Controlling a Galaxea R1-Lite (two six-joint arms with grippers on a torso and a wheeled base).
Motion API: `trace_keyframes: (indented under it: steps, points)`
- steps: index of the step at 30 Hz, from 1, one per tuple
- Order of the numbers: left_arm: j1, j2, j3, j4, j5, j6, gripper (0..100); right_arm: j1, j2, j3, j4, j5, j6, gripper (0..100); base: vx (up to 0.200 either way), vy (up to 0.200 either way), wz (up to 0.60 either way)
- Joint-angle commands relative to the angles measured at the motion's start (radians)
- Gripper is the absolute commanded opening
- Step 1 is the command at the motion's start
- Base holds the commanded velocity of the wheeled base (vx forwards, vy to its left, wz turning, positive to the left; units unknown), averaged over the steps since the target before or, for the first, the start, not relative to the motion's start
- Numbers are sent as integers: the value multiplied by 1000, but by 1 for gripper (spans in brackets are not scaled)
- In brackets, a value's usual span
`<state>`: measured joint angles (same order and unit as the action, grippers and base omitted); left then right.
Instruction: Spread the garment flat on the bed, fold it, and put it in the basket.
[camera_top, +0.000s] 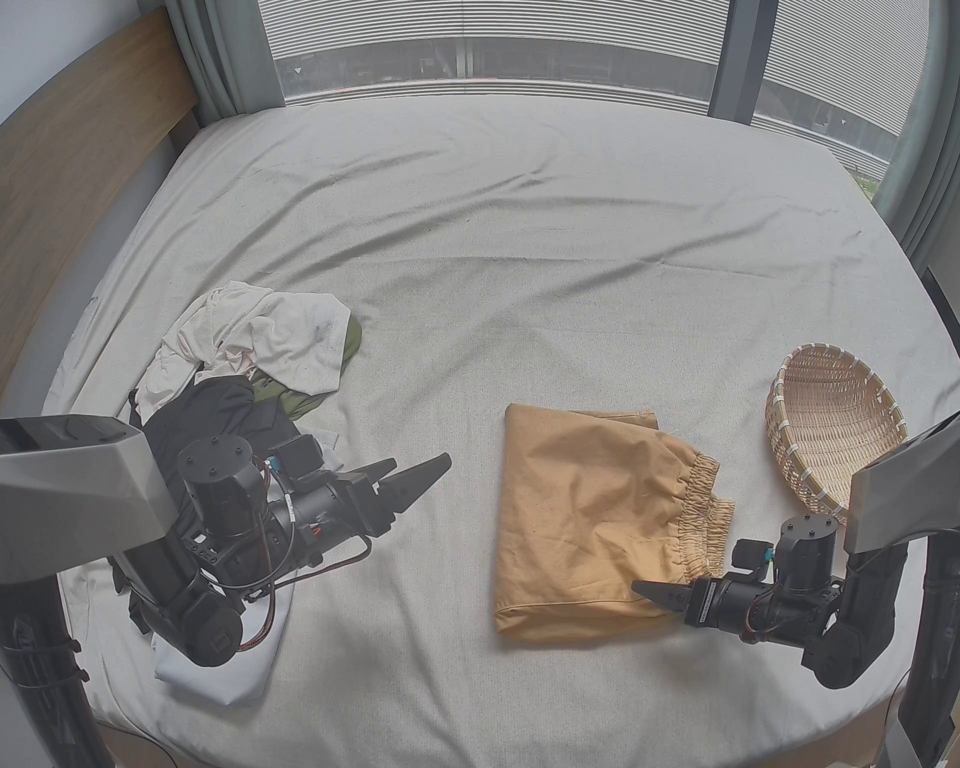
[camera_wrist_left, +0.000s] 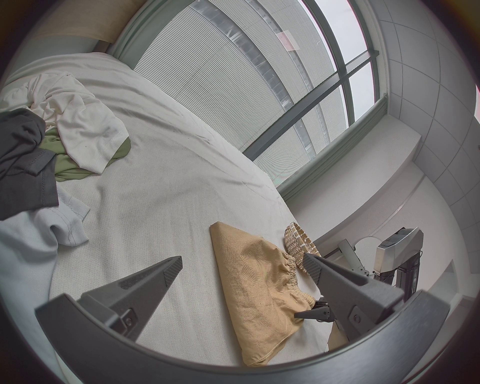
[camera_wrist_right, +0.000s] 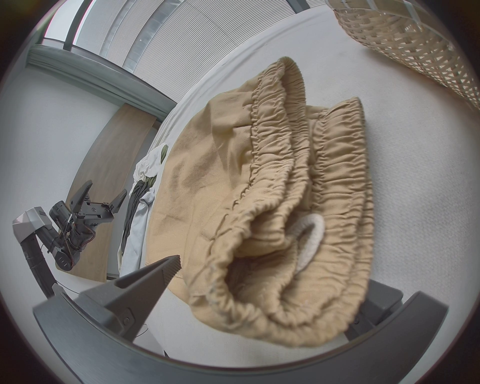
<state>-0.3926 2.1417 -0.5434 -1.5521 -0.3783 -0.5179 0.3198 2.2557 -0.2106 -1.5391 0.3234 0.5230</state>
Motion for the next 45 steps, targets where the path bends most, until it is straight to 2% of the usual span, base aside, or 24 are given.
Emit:
trace_keyframes:
  steps: [1,8,9,26,31,37,45]
  points:
    - [1,1,0,-2,-1,-1,100,12,13,-26,-1,-1,2,100,0,0,0]
    - [4,1,-1,0,1,-1,100,15,24,-47,-3,-3,3,100,0,0,0]
    - [4,1,-1,0,-1,-1,100,15,24,-49,-3,-3,5,0,0,0,0]
    - [4,-2,0,0,1,-1,100,24,8,-56,-3,-4,5,0,0,0,0]
    - [3,-5,5,0,1,1,100,74,-124,-49,-3,3,5,0,0,0,0]
    - [4,-5,7,0,1,1,100,93,-188,-53,-3,37,5,0,0,0,0]
    - [9,-3,5,0,1,1,100,137,-274,-62,-3,39,3,0,0,0,0]
